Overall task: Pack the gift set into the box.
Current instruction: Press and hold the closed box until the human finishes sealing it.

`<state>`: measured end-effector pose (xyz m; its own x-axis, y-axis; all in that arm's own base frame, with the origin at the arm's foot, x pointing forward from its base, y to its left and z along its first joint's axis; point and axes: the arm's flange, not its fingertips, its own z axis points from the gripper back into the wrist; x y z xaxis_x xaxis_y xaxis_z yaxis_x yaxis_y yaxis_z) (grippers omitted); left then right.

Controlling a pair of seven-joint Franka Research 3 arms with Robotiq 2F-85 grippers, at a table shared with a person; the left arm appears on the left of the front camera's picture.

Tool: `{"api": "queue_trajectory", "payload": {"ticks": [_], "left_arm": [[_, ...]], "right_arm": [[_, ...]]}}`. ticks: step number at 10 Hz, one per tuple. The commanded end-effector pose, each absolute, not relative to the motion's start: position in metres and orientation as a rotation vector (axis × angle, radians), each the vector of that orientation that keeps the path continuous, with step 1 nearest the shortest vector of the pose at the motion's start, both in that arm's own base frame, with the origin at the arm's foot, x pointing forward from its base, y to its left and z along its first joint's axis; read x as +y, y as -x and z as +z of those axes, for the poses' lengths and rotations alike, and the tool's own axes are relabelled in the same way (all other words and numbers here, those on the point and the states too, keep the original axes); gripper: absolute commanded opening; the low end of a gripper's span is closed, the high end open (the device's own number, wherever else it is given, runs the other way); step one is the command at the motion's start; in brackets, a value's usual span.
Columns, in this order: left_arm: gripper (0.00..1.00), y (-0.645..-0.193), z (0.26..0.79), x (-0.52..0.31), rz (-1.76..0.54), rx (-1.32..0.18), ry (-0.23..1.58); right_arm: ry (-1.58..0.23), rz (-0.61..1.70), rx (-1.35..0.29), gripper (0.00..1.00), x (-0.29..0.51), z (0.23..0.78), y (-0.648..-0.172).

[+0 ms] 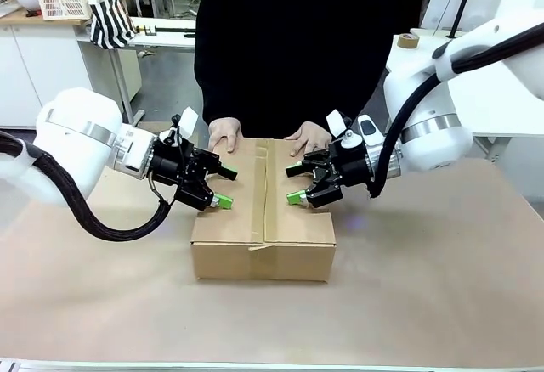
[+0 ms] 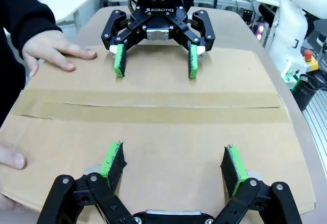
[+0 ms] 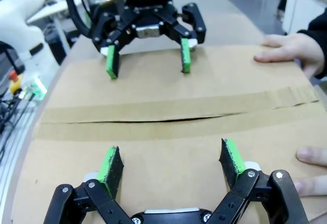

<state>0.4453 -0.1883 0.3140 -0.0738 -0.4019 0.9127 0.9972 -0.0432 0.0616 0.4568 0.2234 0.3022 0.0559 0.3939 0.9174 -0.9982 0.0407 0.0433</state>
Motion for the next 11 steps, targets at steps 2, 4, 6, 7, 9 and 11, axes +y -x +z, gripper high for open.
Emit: {"api": "queue_trajectory", "payload": {"ticks": [2, 4, 6, 7, 9, 11], "left_arm": [[1.00, -0.4452, 0.3133, -0.1882, -1.447, -0.930, 0.882], [1.00, -0.4452, 0.3133, -0.1882, -1.447, -0.930, 0.882], [1.00, -0.4452, 0.3133, -0.1882, -1.447, -0.930, 0.882], [1.00, -0.4452, 0.3133, -0.1882, -1.447, -0.930, 0.882], [1.00, -0.4452, 0.3133, -0.1882, -1.447, -0.930, 0.882], [1.00, -0.4452, 0.3133, -0.1882, -1.447, -0.930, 0.882]], "right_arm": [[-0.940, 1.314, -0.888, 1.00, 0.2237, 0.2992, -0.4542], [-0.940, 1.314, -0.888, 1.00, 0.2237, 0.2992, -0.4542], [-0.940, 1.314, -0.888, 1.00, 0.2237, 0.2992, -0.4542], [-0.940, 1.314, -0.888, 1.00, 0.2237, 0.2992, -0.4542], [-0.940, 1.314, -0.888, 1.00, 0.2237, 0.2992, -0.4542], [-0.940, 1.314, -0.888, 1.00, 0.2237, 0.2992, -0.4542]]}}
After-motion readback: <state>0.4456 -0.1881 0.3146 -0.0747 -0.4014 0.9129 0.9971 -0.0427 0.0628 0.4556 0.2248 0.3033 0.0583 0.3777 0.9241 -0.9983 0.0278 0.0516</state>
